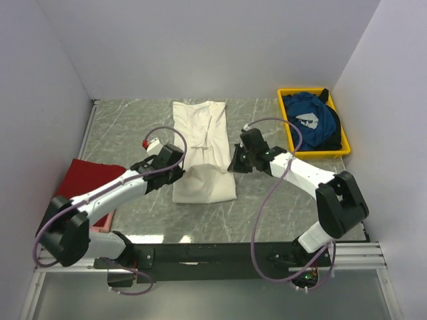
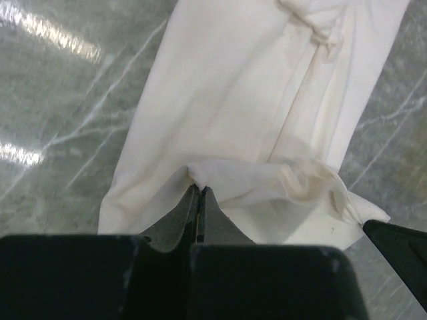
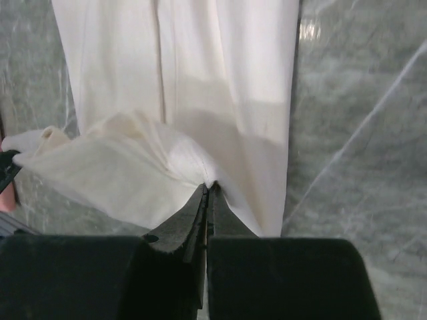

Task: Fold and stack the t-shirts
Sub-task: Fold the tshirt

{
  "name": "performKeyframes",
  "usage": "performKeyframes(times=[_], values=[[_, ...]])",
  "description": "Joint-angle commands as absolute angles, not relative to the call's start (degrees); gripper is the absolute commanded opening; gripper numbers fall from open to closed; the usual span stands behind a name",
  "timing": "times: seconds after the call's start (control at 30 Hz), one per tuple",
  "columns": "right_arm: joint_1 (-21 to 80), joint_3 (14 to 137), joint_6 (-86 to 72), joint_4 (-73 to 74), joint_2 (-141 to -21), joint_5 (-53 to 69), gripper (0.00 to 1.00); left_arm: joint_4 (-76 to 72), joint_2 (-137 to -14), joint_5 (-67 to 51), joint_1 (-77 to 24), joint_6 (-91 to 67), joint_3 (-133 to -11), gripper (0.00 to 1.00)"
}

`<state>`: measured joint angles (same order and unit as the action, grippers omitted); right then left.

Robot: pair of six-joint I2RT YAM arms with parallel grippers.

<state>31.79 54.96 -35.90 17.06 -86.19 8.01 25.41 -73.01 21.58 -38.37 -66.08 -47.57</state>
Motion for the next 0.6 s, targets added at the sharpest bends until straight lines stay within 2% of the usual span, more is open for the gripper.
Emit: performKeyframes(times=[0.0,0.33,0.57], values=[[29.62,61.42,-34.54,13.54,-90.34,7.82,0.0,20.31,-76.98,20.22,-35.16,-64.6,-51.85,0.01],[24.7,71.8,-35.16,13.8,-102.65,12.39,0.0,19.95,-88.85,16.79,-28.3,-62.32,-60.73,0.01],[22.42,74.44,-35.42,12.92,-105.64,14.68,0.0,20.56,-92.63,16.7,-25.84,-60.65,-64.68,0.01]])
